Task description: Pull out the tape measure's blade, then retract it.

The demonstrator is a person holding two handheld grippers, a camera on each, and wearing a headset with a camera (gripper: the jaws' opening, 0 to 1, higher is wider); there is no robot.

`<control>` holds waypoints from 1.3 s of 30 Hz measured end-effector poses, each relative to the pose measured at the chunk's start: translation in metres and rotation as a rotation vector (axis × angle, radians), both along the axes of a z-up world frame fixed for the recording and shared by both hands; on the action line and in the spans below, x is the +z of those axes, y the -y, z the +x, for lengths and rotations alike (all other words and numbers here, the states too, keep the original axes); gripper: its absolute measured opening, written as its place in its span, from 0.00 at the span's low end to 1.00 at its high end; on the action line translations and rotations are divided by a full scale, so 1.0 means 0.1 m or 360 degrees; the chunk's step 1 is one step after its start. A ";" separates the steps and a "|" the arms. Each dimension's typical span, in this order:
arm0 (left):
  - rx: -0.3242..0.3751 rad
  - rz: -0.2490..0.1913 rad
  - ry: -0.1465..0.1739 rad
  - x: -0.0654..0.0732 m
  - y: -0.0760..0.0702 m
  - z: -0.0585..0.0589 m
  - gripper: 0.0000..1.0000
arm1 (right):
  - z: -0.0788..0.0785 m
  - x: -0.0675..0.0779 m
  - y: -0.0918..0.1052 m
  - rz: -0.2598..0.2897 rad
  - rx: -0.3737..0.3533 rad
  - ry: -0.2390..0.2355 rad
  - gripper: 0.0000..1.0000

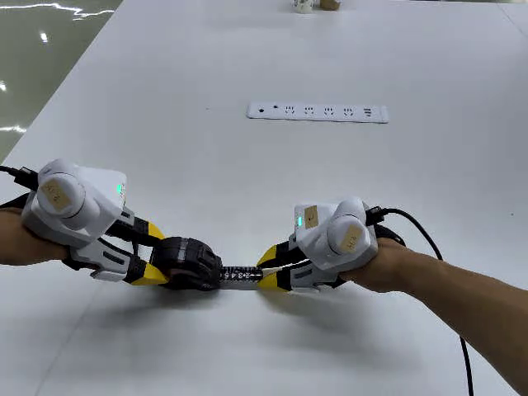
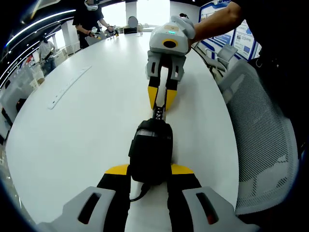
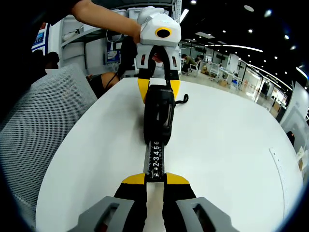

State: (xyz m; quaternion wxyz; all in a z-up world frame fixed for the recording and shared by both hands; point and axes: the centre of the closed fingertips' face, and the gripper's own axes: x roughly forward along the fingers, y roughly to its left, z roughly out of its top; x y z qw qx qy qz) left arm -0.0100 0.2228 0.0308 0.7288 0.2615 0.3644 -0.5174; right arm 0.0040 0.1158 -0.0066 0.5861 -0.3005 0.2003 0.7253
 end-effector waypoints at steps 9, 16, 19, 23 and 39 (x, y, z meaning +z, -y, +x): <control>-0.0010 0.0036 0.0000 -0.01 0.00 0.00 0.22 | 0.01 0.00 0.07 -0.0007 -0.0008 0.0004 0.08; -0.0018 0.0065 0.0000 -0.01 -0.01 0.00 0.22 | 0.01 0.00 0.13 -0.0011 -0.0012 0.0009 0.08; -0.0021 0.0078 -0.0004 -0.01 -0.01 0.00 0.22 | 0.02 0.00 0.17 -0.0014 -0.0015 0.0014 0.08; -0.0024 0.0090 -0.0008 -0.01 -0.01 0.00 0.22 | 0.03 0.00 0.21 -0.0016 -0.0020 0.0017 0.08; -0.0018 0.0103 -0.0013 -0.01 -0.01 0.00 0.22 | 0.06 0.01 0.45 -0.0040 -0.0046 0.0026 0.08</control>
